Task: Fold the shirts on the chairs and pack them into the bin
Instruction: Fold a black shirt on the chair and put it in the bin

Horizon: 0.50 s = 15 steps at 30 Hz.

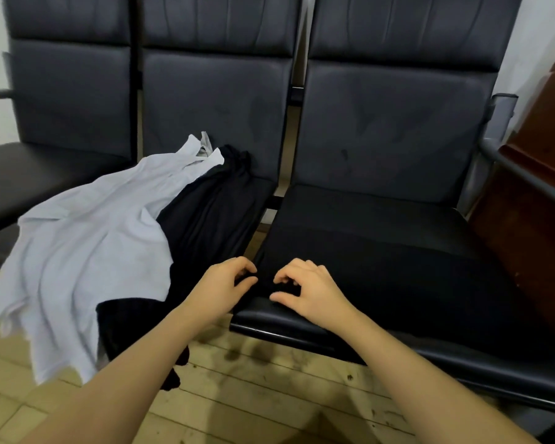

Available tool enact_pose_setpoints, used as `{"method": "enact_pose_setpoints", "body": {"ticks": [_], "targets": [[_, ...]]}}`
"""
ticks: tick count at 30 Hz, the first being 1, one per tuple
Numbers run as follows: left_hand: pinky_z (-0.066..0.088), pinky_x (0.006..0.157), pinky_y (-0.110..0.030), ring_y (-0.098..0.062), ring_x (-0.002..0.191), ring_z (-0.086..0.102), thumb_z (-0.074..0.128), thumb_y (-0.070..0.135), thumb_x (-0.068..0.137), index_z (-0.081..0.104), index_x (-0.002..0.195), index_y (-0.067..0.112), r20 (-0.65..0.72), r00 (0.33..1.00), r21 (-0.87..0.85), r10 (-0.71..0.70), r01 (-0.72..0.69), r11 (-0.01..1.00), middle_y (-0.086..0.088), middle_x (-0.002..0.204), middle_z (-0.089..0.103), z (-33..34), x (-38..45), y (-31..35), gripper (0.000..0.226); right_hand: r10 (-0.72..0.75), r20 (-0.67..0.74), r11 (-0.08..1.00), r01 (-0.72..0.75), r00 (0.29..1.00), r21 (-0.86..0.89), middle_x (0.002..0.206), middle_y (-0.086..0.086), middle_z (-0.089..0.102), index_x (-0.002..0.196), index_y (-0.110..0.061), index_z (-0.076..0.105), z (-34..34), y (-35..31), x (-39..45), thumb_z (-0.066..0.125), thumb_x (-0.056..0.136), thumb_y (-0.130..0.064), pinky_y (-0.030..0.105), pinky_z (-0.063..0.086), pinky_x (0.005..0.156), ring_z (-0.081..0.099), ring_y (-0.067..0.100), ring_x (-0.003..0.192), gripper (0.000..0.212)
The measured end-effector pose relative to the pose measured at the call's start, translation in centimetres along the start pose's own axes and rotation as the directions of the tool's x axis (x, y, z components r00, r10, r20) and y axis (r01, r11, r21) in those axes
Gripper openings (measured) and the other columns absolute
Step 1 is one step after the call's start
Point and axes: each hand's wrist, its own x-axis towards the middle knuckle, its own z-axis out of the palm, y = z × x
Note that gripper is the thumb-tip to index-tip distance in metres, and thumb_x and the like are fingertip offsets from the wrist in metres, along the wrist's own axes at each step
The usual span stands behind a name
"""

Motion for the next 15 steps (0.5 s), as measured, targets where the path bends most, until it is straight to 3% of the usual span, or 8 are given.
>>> {"method": "enact_pose_setpoints", "body": {"ticks": [2,5,7,10,12,15], "targets": [[0.048,0.091,-0.025,-0.007,0.099,0.059,0.063,0.019,0.09,0.066,0.108,0.018,0.005,1.0,-0.026,0.012,-0.012,1.0,0.008,0.101,0.063,0.0,-0.1,-0.5,0.018,0.029,-0.083,0.999,-0.025,0.996,0.043,0.09,-0.013,0.056,0.093,-0.028,0.065,0.5,0.1,0.3,0.066,0.088,-0.03,0.03,0.033,0.086,0.05,0.008,0.085,0.006],[0.045,0.09,-0.026,-0.01,0.098,0.055,0.065,0.018,0.088,0.067,0.109,0.017,-0.077,0.987,0.046,0.14,-0.136,0.99,0.009,0.105,0.059,-0.1,0.1,-0.9,0.021,0.12,-0.198,0.951,-0.055,0.973,0.304,0.076,-0.014,0.059,0.077,-0.036,0.06,0.3,0.1,0.3,0.069,0.085,-0.02,0.036,0.045,0.083,0.054,0.007,0.073,0.019],[0.041,0.088,-0.02,-0.007,0.098,0.054,0.066,0.019,0.087,0.066,0.112,0.018,-0.107,0.972,0.061,0.209,-0.204,0.977,0.01,0.106,0.059,-0.1,0.4,-0.8,0.025,0.181,-0.26,0.907,-0.059,0.949,0.417,0.075,-0.015,0.061,0.076,-0.034,0.061,-0.3,0.0,0.3,0.068,0.085,-0.017,0.033,0.048,0.08,0.055,0.005,0.071,0.02],[0.041,0.076,-0.007,-0.001,0.09,0.057,0.065,0.021,0.089,0.059,0.119,0.02,-0.041,0.985,-0.058,0.166,-0.169,0.984,0.009,0.104,0.064,0.1,0.6,-0.3,0.031,0.236,-0.282,0.877,-0.078,0.93,0.475,0.072,-0.014,0.061,0.077,-0.03,0.063,-1.0,0.1,0.3,0.067,0.087,-0.015,0.02,0.047,0.072,0.054,0.001,0.069,0.019],[0.044,0.073,-0.011,-0.004,0.087,0.062,0.064,0.022,0.089,0.054,0.117,0.021,-0.012,0.99,-0.11,0.142,-0.143,0.984,0.005,0.103,0.067,0.7,0.7,-0.3,0.03,0.264,-0.26,0.869,-0.113,0.929,0.481,0.072,-0.011,0.061,0.079,-0.027,0.064,-1.1,0.2,0.2,0.066,0.087,-0.012,0.014,0.044,0.068,0.053,-0.002,0.067,0.017],[0.042,0.083,-0.02,0.001,0.093,0.057,0.066,0.027,0.087,0.056,0.11,0.026,-0.015,0.994,-0.095,0.107,-0.108,0.99,0.012,0.101,0.064,1.4,1.2,-0.2,0.025,0.3,-0.268,0.85,-0.13,0.915,0.51,0.077,-0.007,0.062,0.086,-0.02,0.066,-1.3,0.5,0.1,0.065,0.088,-0.009,0.012,0.045,0.067,0.055,-0.004,0.068,0.011]]}}
